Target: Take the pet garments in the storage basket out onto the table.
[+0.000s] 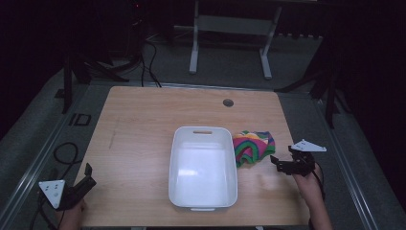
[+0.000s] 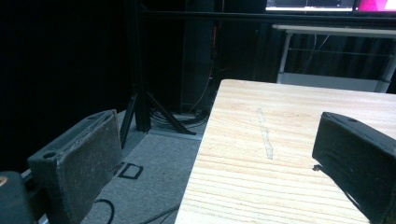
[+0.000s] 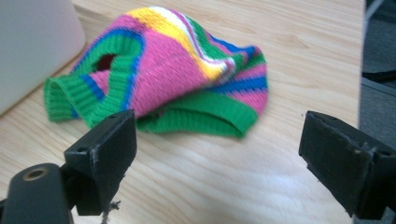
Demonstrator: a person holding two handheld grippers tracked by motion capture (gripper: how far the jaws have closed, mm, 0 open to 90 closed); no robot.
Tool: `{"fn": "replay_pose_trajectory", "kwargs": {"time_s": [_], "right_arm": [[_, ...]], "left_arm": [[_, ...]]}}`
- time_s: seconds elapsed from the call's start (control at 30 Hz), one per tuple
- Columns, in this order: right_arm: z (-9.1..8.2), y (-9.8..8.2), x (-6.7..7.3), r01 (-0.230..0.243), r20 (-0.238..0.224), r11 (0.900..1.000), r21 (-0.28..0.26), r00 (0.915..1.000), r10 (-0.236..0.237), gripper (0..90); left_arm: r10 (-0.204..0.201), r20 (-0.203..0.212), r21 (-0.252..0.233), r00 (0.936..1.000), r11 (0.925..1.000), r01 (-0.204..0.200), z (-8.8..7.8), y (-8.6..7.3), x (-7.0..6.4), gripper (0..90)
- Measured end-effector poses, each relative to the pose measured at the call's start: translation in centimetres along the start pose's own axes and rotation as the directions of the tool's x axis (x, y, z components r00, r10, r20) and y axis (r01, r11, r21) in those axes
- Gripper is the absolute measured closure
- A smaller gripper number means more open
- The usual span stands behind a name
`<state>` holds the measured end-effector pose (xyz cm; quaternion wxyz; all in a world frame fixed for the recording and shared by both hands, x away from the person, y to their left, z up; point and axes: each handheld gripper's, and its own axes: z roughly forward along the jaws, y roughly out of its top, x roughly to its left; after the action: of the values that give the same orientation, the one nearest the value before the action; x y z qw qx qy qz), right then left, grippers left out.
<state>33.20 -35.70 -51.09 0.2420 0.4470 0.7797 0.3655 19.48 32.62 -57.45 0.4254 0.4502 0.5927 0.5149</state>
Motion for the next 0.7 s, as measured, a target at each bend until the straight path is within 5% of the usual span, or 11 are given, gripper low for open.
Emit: {"fn": "replay_pose_trajectory", "kwargs": {"time_s": [0.3, 0.37, 0.53, 0.7], "right_arm": [[-1.5, -2.7, -0.2, -0.040, 0.111, 0.996, -0.083, 0.9926, 0.050, 11.1], [-2.2, -3.9, -0.4, -0.070, 0.147, 0.990, -0.121, 0.9853, 0.087, 11.1], [-2.9, -5.4, -0.3, -0.066, 0.172, 0.987, -0.144, 0.9809, 0.091, 11.1], [-3.7, -7.3, -0.3, -0.118, 0.199, 0.973, -0.198, 0.9672, 0.158, 11.2]], "left_arm": [[-0.003, 0.000, -0.002, 1.0000, 1.0000, 0.003, 0.0, 0.0, 0.0, 1.9], [-0.004, 0.000, -0.002, 1.0000, 1.0000, 0.004, 0.0, 0.0, 0.0, 1.8], [-0.002, 0.000, -0.001, 1.0000, 1.0000, 0.002, 0.0, 0.0, 0.0, 1.8], [-0.001, 0.000, 0.000, 1.0000, 1.0000, 0.001, 0.0, 0.0, 0.0, 1.8]]}}
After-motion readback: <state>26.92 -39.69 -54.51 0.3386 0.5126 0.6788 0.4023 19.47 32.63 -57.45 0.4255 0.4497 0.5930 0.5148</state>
